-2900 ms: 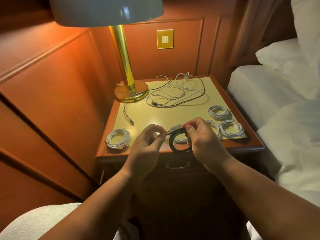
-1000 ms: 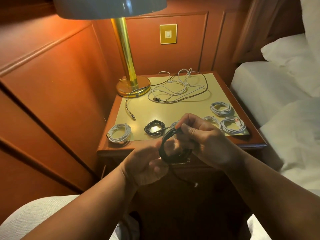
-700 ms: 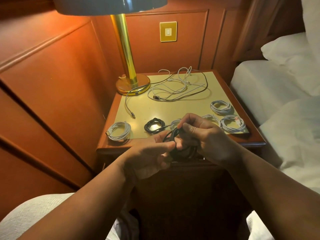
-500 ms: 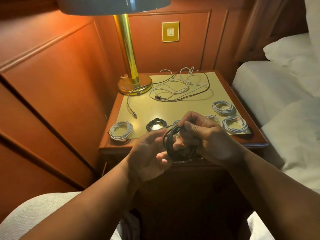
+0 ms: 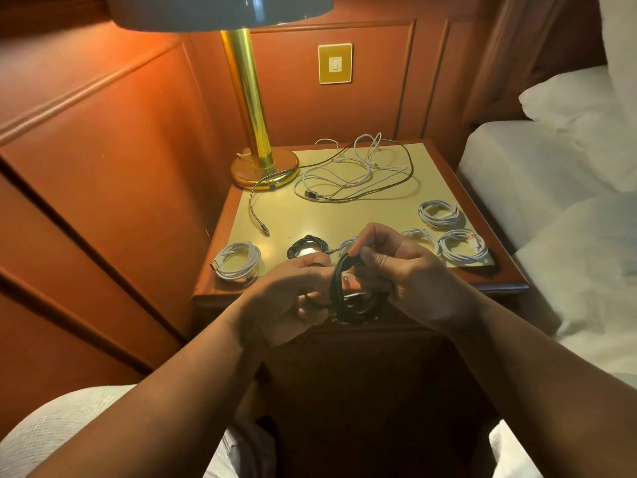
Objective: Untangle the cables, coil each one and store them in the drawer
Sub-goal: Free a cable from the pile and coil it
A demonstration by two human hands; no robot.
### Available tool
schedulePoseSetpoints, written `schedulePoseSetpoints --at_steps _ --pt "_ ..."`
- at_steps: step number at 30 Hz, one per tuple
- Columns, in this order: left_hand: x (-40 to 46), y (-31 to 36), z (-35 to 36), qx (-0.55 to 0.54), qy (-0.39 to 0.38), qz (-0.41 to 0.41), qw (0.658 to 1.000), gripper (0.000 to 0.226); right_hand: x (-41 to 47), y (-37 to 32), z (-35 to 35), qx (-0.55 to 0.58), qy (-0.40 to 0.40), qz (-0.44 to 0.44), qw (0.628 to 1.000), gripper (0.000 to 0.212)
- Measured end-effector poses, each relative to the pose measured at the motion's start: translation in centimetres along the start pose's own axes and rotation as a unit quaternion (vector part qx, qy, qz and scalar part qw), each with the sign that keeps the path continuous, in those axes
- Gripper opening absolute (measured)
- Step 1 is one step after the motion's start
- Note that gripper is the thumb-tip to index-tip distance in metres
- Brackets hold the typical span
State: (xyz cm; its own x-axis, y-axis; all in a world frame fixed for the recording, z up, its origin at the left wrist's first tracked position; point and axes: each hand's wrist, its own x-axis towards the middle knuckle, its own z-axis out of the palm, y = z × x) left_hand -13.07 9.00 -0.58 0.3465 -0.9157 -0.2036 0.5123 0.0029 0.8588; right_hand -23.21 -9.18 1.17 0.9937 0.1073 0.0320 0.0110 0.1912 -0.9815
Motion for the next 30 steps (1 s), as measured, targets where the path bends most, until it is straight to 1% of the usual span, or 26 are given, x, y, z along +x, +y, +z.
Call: schedulePoseSetpoints --at_steps 2,3,5,6,7,9,11,14,17,19,21,23,26,28,30 --pt "-0.1 0.5 0.2 0.072 0.057 0.010 0.996 0.024 0.1 -0.2 -0.1 -0.005 0.021 -0.007 1.000 0.011" --pt "-0.1 0.7 0.3 0.123 0.092 0.021 0.988 0.028 0.2 -0.2 -0.2 -0.030 0.050 -0.009 0.998 0.013" --pt "-0.1 0.9 0.3 0.216 0.164 0.045 0.962 0.032 0.2 -0.1 -0.3 -0.101 0.134 -0.011 0.986 0.019" --pt "-0.1 0.9 0.4 0.240 0.186 0.055 0.951 0.031 0.2 0.0 -0.2 -0.133 0.176 -0.013 0.975 0.021" --pt "0.0 0.8 0.6 0.247 0.191 0.062 0.948 0.029 0.2 0.1 -0.2 -0.164 0.212 -0.017 0.963 0.021" --pt "0.0 0.4 1.3 0.227 0.183 0.052 0.955 0.025 0.2 0.4 0.2 -0.222 0.259 -0.032 0.940 0.021" --pt "0.0 0.2 2.0 0.178 0.173 0.030 0.968 0.020 0.2 0.6 0.6 -0.234 0.284 -0.050 0.929 0.020" --pt "0.1 0.1 2.1 0.104 0.161 0.027 0.981 0.012 0.0 0.9 1.5 -0.197 0.301 -0.064 0.931 0.020" --pt "0.1 -0.1 1.8 0.027 0.146 0.027 0.989 0.010 -0.1 1.3 2.0 -0.210 0.308 -0.080 0.924 0.020" --pt "0.1 -0.5 1.9 -0.024 0.140 0.037 0.989 0.014 0.0 1.3 2.2 -0.222 0.319 -0.089 0.917 0.019" --pt "0.2 -1.1 2.0 -0.052 0.120 0.066 0.989 0.017 0.1 1.3 2.5 -0.194 0.318 -0.087 0.924 0.018" --pt "0.3 -1.5 1.9 -0.031 0.112 0.096 0.989 0.010 0.2 1.5 2.9 -0.156 0.312 -0.074 0.934 0.017" --pt "0.6 -1.7 1.9 0.051 0.151 0.148 0.976 0.019 0.3 1.9 3.1 -0.126 0.332 -0.051 0.934 0.015" --pt "0.7 -1.9 2.2 0.095 0.184 0.189 0.960 0.024 0.5 2.1 3.3 -0.061 0.330 -0.025 0.942 0.016" --pt "0.7 -1.9 2.6 0.125 0.219 0.201 0.947 0.026 0.7 2.3 3.4 0.015 0.323 0.000 0.946 0.017"
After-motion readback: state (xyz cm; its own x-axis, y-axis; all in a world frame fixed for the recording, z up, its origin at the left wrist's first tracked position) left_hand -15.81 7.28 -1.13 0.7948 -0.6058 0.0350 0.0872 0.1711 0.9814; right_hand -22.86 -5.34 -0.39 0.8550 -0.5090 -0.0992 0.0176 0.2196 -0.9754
